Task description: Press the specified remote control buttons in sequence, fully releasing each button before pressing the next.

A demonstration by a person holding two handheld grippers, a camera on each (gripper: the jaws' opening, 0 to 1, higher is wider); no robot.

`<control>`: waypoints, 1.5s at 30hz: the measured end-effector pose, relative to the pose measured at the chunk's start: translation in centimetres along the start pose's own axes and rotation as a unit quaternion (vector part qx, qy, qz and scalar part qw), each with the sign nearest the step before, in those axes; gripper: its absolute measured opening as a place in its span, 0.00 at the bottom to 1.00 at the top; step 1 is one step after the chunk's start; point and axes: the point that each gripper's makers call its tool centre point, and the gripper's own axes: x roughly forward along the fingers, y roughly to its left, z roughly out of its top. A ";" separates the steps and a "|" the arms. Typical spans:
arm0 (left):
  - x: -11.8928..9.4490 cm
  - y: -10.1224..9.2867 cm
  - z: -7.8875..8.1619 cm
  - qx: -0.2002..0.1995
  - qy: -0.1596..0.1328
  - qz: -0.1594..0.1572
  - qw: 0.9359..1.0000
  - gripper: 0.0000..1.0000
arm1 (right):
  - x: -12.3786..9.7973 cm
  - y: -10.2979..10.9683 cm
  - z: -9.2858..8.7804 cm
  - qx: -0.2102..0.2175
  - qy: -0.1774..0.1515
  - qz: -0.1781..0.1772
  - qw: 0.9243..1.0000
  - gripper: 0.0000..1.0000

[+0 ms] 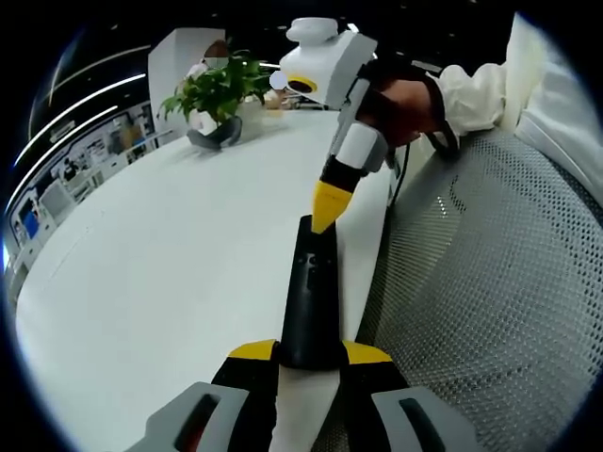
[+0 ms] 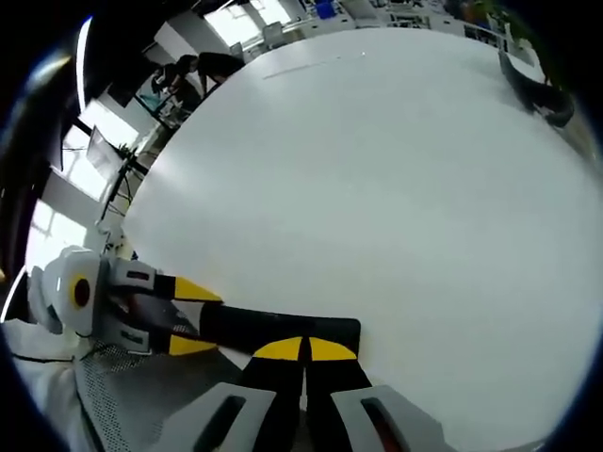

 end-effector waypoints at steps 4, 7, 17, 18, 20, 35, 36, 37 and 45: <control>0.0 0.0 0.1 0.001 -0.002 0.000 1.000 0.25 | 0.0 0.0 0.0 0.008 0.001 0.004 1.000 0.00; 0.0 0.0 0.1 0.000 -0.002 0.001 1.000 0.25 | 0.0 0.0 0.0 0.010 0.003 0.004 1.000 0.00; 0.0 -0.1 0.1 0.005 -0.002 -0.001 1.000 0.24 | -0.1 0.2 -0.1 -0.008 0.011 -0.008 1.000 0.00; 0.0 -0.1 0.1 0.005 -0.002 -0.002 1.000 0.24 | -0.1 0.2 -0.1 -0.013 0.012 -0.010 1.000 0.00; 0.0 -0.2 0.1 0.005 -0.002 -0.002 1.000 0.24 | -0.1 0.1 -0.1 -0.016 0.012 -0.013 1.000 0.00; 0.0 -0.7 0.1 0.014 -0.002 -0.014 1.000 0.24 | 0.0 0.7 0.3 -0.034 0.000 -0.004 0.999 0.00; 0.0 -0.7 0.1 0.014 -0.002 -0.014 1.000 0.24 | 0.0 0.7 0.3 -0.034 0.001 -0.002 0.999 0.00; 0.1 -0.7 0.1 0.014 -0.002 -0.014 1.000 0.24 | 0.0 0.8 0.3 -0.032 0.002 0.001 0.999 0.00; 0.1 -0.7 0.1 0.009 -0.006 -0.012 1.000 0.24 | 0.1 1.1 0.6 -0.030 -0.007 0.015 0.999 0.00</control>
